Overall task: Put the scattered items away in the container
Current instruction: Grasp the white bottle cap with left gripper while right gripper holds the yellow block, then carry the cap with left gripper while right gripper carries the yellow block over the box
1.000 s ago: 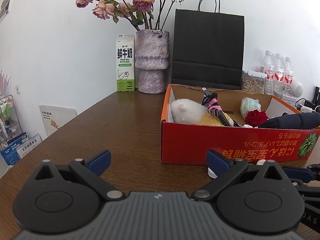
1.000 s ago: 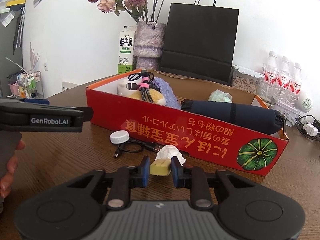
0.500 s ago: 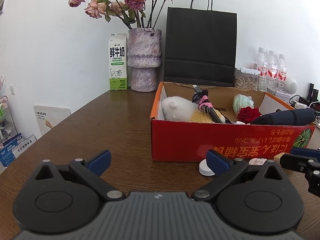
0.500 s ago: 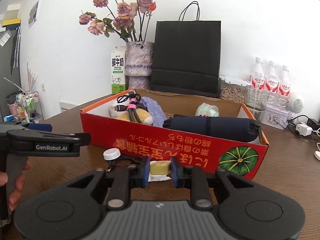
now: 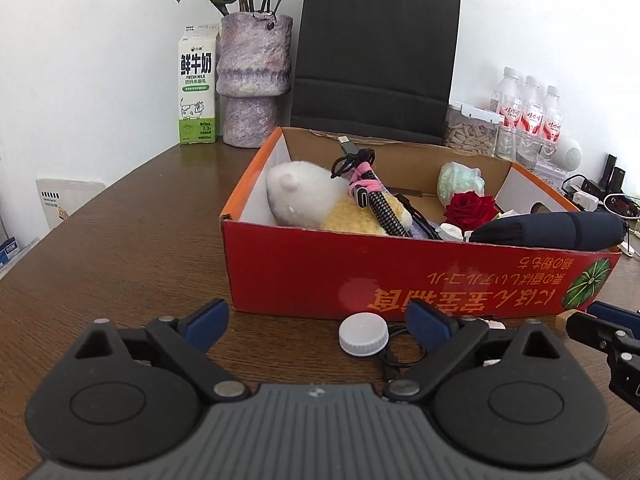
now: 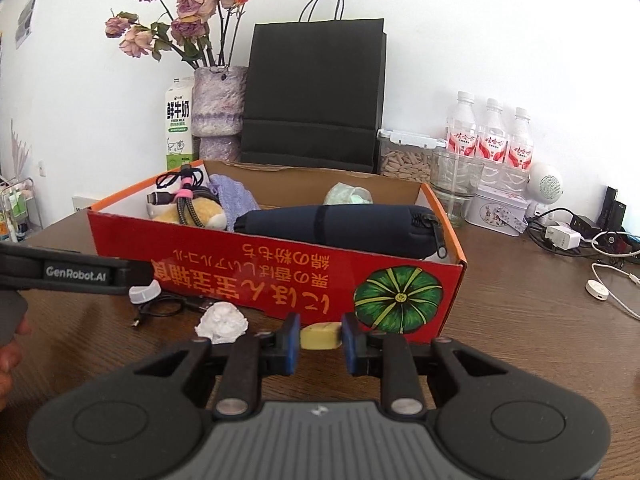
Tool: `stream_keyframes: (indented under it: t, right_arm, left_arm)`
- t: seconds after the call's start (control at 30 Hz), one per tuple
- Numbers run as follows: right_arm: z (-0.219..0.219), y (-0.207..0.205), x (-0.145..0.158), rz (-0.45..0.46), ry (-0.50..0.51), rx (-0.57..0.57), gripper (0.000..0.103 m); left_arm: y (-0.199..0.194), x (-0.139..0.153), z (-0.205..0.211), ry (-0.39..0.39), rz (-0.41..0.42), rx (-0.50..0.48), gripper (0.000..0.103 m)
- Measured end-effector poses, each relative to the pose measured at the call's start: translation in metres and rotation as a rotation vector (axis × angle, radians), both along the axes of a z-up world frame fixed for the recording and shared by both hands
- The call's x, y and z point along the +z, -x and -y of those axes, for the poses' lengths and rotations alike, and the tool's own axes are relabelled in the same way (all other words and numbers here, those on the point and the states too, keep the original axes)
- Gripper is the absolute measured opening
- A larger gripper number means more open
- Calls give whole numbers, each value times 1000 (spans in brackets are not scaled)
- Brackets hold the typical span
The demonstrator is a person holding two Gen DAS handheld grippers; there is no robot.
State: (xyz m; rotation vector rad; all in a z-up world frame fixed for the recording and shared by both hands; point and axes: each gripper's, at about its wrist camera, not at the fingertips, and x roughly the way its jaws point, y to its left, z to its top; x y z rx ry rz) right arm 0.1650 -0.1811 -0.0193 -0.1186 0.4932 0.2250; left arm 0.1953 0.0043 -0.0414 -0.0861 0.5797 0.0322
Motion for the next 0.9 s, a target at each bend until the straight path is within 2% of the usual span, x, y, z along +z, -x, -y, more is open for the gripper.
stream_keyframes:
  t: [0.03,0.17,0.23,0.3,0.9]
  right_arm:
    - [-2,0,-1,-2,6,5,21]
    - [-7,2,-2,-6,22,20,21]
    - [-8,3,-2,-3,28,24,21]
    - [-10,3,-2,-3,30,25,21]
    - [-8,2,-1,-7,22,23,20]
  left_arm:
    - [-3,-1,0,8,-14,-5,84]
    - [-7,-7,-3,42,-49,-32,66]
    - [-7,-8,-2,36,-50,-48,43]
    - [-6,-9,0,20,-49,-64,29]
    - [0,-9,-9,60,-42,-52,29]
